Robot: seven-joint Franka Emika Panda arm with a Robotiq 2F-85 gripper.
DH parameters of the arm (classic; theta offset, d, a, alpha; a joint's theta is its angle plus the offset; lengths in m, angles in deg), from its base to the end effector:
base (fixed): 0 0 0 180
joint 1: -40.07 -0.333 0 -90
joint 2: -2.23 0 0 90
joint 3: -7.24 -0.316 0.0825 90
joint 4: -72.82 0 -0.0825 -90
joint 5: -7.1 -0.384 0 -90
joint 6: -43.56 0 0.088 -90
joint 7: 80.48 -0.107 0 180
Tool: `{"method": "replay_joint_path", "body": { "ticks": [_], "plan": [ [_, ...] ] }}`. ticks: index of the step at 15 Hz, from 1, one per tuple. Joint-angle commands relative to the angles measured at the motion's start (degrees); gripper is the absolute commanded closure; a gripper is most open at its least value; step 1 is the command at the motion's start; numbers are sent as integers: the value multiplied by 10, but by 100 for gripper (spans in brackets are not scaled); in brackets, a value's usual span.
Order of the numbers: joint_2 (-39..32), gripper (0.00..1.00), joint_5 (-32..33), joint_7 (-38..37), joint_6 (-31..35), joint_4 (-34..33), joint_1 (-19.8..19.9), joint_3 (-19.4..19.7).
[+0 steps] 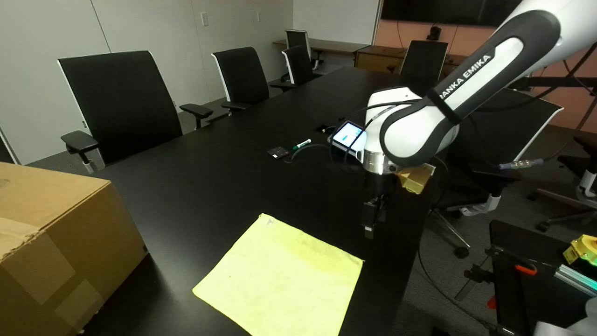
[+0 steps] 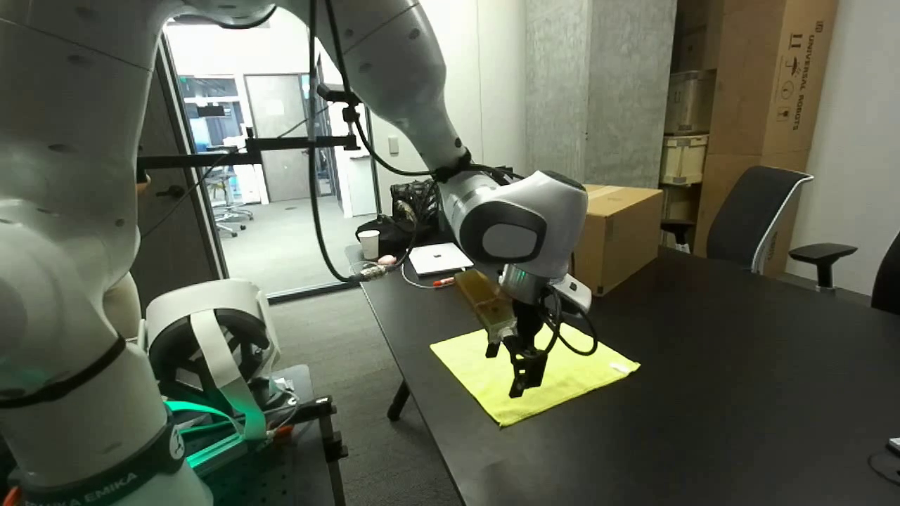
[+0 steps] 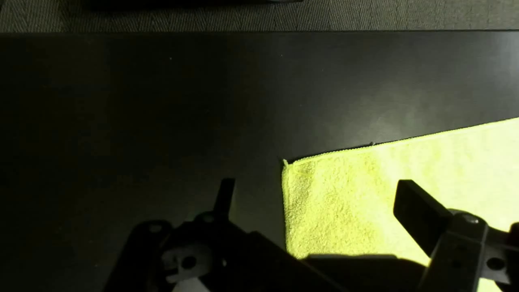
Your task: Fold the yellow towel from bottom to top.
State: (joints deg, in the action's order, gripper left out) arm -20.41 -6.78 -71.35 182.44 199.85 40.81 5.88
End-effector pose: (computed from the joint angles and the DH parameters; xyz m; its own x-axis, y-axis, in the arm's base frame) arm 0.5294 0.0071 0.1817 0.9842 -0.0139 -0.1767 -0.0427 -0.9862 -0.1601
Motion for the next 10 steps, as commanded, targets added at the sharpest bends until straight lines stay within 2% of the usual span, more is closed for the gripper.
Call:
{"method": "replay_joint_path", "body": {
  "ticks": [1, 10],
  "plan": [
    [-68, 0, 43, -32, -6, -69, -13, -6],
    [-154, 0, 44, -91, -12, -139, -31, -27]
  ]
}}
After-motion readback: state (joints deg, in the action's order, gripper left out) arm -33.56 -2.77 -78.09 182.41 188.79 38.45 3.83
